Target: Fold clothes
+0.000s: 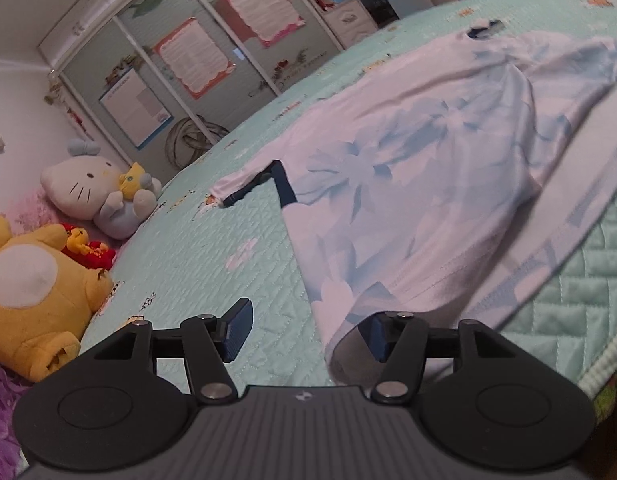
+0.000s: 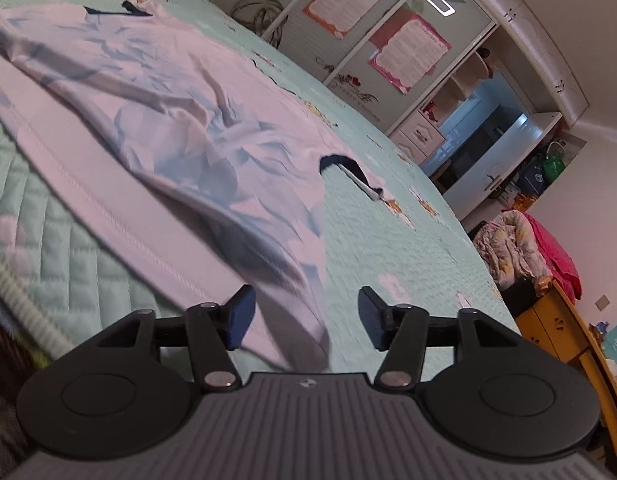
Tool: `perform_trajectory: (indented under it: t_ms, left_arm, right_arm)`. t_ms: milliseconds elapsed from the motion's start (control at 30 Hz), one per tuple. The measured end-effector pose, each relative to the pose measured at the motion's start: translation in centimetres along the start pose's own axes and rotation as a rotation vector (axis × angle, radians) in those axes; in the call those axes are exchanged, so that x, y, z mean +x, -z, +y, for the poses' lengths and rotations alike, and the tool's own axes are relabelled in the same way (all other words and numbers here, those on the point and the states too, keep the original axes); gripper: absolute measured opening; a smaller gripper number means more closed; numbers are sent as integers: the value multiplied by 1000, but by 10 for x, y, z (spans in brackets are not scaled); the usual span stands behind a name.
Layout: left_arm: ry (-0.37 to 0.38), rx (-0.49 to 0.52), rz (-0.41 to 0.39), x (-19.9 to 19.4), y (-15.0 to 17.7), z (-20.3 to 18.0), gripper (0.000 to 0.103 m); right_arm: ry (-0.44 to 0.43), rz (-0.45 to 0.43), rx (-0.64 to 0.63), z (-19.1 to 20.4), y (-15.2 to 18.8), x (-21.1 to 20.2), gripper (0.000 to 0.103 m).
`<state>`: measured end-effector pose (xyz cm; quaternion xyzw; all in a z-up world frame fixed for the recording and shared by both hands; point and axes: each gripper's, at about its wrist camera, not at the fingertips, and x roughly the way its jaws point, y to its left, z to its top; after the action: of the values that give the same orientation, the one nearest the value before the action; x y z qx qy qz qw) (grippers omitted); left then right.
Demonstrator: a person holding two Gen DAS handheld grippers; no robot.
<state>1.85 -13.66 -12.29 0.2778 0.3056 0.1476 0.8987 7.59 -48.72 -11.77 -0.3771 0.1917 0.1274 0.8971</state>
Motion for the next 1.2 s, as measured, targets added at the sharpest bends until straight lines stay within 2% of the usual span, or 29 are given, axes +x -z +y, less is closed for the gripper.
perform_trajectory:
  t_ms: [167, 267, 433, 600, 800, 867, 933, 1067, 1100, 1133, 1167, 1200]
  left_arm:
    - [1, 67, 5, -2, 1, -14, 62]
    - [-12, 116, -10, -4, 1, -19, 62]
    - [-43, 176, -44, -9, 5, -25, 65]
    - [-69, 230, -105, -14, 4, -30, 65]
    - [-43, 249, -177, -21, 0, -32, 63]
    - [-29, 227, -173, -20, -2, -29, 57]
    - [-9, 190, -155, -17, -4, -23, 44]
    - [34, 89, -119, -11, -8, -10, 31]
    - [44, 60, -112, -10, -8, -6, 26]
    - [61, 22, -101, -9, -9, -1, 20]
    - [86, -30, -83, -6, -8, 6, 16]
    - [111, -98, -60, -3, -7, 15, 10]
  right_arm:
    - [57, 51, -39, -6, 8, 8, 66]
    - [102, 46, -79, -1, 5, 15, 66]
    - [144, -40, -136, 14, -1, 13, 66]
    - [174, -128, -96, 13, -6, -1, 66]
    - [135, -178, -69, 7, -10, -9, 64]
    - [116, -177, -59, 6, -10, -9, 57]
    - [104, -168, -52, 5, -10, -8, 42]
    - [65, -155, -5, 1, -10, -8, 25]
    - [52, -153, 12, -1, -11, -8, 18]
    - [39, -151, 30, -4, -11, -9, 5]
    - [26, -149, 47, -6, -11, -9, 0]
    - [14, -147, 65, -8, -11, -10, 0]
